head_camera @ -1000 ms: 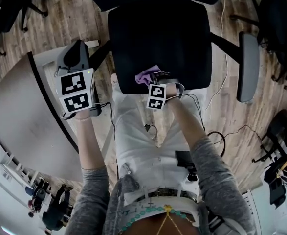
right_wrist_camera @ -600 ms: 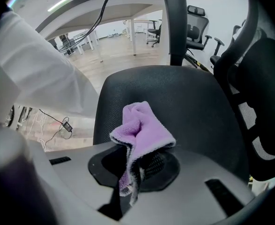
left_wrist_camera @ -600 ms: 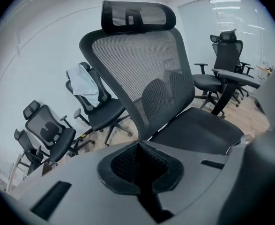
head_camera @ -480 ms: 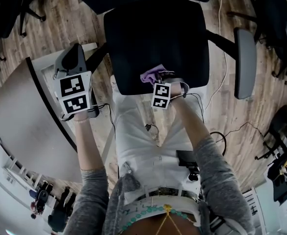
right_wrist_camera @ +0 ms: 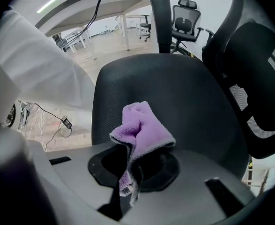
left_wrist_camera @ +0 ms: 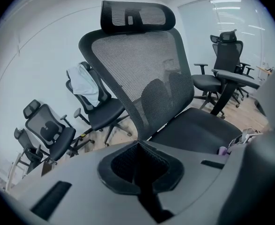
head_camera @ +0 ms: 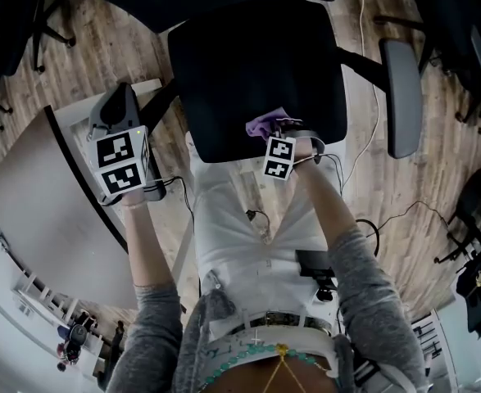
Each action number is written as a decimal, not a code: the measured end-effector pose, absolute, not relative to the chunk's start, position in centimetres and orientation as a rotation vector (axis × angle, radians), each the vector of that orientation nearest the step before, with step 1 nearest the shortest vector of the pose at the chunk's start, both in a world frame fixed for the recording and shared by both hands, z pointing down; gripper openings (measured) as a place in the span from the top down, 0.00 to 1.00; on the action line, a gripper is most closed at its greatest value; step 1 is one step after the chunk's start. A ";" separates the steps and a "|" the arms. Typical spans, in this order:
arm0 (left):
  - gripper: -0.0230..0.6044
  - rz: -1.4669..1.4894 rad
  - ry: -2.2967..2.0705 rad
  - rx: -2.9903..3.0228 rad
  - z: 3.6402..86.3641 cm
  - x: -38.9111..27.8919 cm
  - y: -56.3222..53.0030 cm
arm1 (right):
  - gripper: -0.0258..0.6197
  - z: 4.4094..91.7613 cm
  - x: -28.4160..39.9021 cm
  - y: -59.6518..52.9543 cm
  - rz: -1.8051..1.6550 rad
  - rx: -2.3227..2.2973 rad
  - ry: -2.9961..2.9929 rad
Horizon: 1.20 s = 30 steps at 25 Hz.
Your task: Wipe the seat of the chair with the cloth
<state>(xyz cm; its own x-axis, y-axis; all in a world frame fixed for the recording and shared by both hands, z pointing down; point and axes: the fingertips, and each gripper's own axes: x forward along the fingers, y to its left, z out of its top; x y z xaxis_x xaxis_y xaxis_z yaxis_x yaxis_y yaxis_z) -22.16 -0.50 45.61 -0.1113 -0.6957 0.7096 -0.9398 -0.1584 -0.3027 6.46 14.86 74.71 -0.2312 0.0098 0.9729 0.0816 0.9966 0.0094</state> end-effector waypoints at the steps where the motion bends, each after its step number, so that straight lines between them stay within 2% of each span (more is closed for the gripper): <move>1: 0.96 1.136 -1.806 1.861 45.6 -22.3 -0.5 | 0.89 74.8 6.7 14.8 -0.063 -0.062 -1.799; 30: 0.96 1.126 -1.850 1.855 44.8 -21.4 4.2 | 0.89 74.3 14.5 11.8 -0.005 0.058 -1.699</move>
<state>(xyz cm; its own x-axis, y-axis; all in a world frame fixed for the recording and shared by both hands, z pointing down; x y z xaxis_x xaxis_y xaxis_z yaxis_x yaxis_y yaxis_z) -21.44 4.17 44.79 -0.1292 -0.7135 0.6887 -0.9394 -0.1344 -0.3155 14.50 11.80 74.29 -0.1278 -0.0413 0.9909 -0.0359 0.9987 0.0370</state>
